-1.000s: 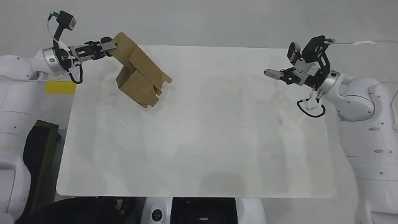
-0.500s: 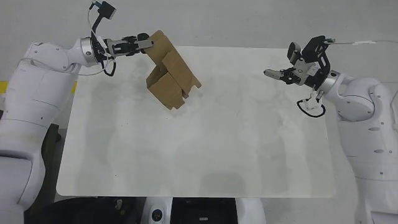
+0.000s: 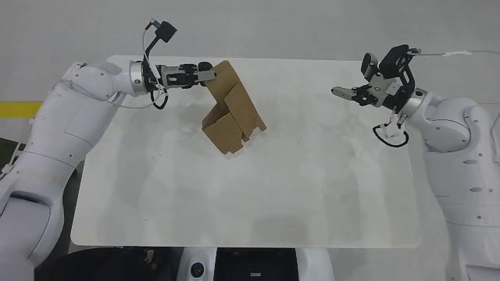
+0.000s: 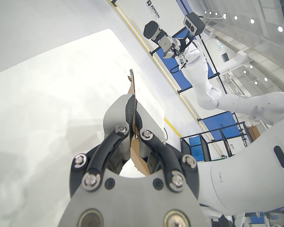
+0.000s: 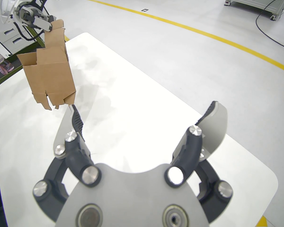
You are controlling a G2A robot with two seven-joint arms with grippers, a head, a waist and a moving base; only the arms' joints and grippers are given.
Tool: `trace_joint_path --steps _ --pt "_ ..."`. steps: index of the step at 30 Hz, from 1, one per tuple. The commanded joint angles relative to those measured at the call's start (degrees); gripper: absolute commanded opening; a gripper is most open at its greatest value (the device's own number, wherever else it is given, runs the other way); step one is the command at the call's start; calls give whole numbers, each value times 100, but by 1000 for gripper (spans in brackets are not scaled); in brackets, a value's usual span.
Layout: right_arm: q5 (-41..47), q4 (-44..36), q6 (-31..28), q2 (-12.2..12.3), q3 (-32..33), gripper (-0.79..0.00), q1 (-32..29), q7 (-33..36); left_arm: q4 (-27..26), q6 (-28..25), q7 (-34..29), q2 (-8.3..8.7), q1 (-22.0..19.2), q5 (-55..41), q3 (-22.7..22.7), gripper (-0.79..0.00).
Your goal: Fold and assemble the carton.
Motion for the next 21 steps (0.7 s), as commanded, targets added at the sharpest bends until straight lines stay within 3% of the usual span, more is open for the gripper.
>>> trace_joint_path --steps 1,6,10,16,21 --pt "396 53 112 -20 -108 0 -117 -33 -86 19 -19 40 28 -55 40 -785" --pt "1764 318 157 -44 -674 0 221 1207 -322 4 -4 145 84 -150 130 -785" --pt "2687 517 104 -93 -1122 0 580 1772 -491 -133 133 222 113 -89 217 -785" --pt "3462 856 -228 -217 -1823 0 1008 2046 -779 -213 213 334 157 -196 434 -785" --pt "3642 1112 -557 -352 -2308 0 1365 1868 -1000 -233 233 428 124 -299 607 -785"
